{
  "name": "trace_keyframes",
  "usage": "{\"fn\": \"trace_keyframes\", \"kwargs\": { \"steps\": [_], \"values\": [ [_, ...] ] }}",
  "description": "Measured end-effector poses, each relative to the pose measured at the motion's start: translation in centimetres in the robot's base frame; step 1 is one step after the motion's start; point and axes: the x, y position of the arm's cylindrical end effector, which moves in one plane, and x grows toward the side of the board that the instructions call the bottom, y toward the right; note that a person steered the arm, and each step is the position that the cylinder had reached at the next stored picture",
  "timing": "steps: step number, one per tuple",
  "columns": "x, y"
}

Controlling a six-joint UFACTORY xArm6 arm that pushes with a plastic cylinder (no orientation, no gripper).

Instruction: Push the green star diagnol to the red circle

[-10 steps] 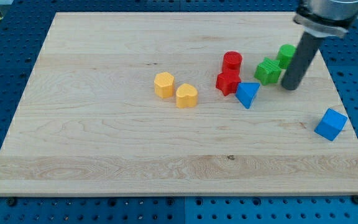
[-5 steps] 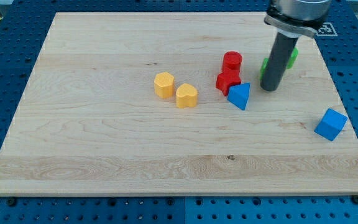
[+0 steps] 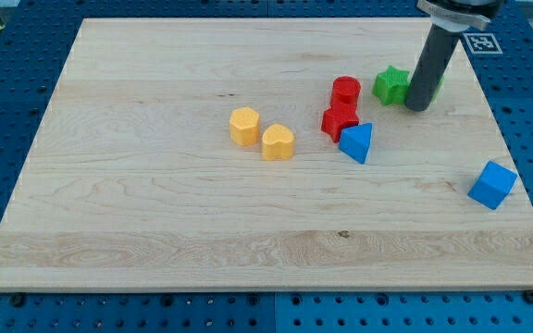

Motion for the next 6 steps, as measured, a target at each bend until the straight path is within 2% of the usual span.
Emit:
{"fn": "trace_keyframes", "kwargs": {
  "steps": [3, 6],
  "values": [
    [-5.1, -1.8],
    [-6.5, -9.2]
  ]
}}
